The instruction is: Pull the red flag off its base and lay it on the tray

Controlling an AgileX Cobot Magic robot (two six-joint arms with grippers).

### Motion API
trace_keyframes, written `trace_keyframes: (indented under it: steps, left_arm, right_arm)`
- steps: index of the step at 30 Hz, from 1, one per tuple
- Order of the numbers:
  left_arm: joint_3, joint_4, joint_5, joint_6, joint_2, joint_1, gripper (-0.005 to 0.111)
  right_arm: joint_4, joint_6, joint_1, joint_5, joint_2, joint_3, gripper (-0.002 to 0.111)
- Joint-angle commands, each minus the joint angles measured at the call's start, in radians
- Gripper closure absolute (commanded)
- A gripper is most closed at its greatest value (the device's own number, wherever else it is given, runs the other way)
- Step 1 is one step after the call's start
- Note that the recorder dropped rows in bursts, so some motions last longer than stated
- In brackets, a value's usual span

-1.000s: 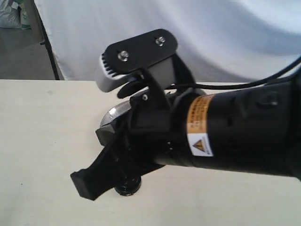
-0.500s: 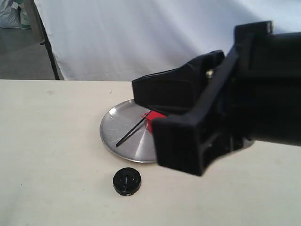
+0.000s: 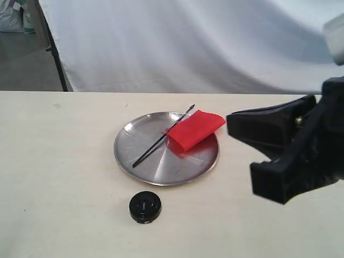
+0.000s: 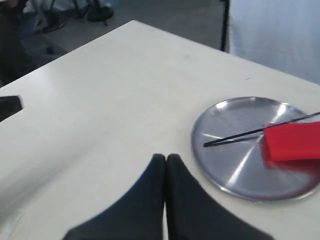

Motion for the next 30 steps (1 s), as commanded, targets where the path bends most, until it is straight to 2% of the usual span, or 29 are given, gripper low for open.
trace_keyframes:
  steps: [1, 9, 14, 16, 20, 30]
  left_arm:
    - [0.003, -0.01, -0.001, -0.002, -0.003, 0.003, 0.107]
    - [0.003, -0.01, -0.001, -0.002, -0.003, 0.003, 0.107]
    - [0.003, -0.01, -0.001, -0.002, -0.003, 0.003, 0.107]
    - [0.003, -0.01, -0.001, -0.002, -0.003, 0.003, 0.107]
    - [0.003, -0.01, -0.001, -0.002, -0.003, 0.003, 0.107]
    - [0.003, -0.01, -0.001, -0.002, -0.003, 0.003, 0.107]
  right_arm:
    - [0.01, -0.003, -0.216, -0.205, -0.103, 0.169, 0.108]
    - [-0.01, -0.089, -0.584, -0.581, -0.383, 0.577, 0.108]
    - [-0.023, -0.174, -0.708, -0.824, -0.537, 0.735, 0.108]
    - [-0.023, -0.119, -0.731, -0.698, -0.566, 0.735, 0.108]
    - [-0.021, -0.116, -0.756, -0.634, -0.579, 0.735, 0.108]
    - [-0.017, -0.122, -0.785, -0.287, -0.755, 0.735, 0.108]
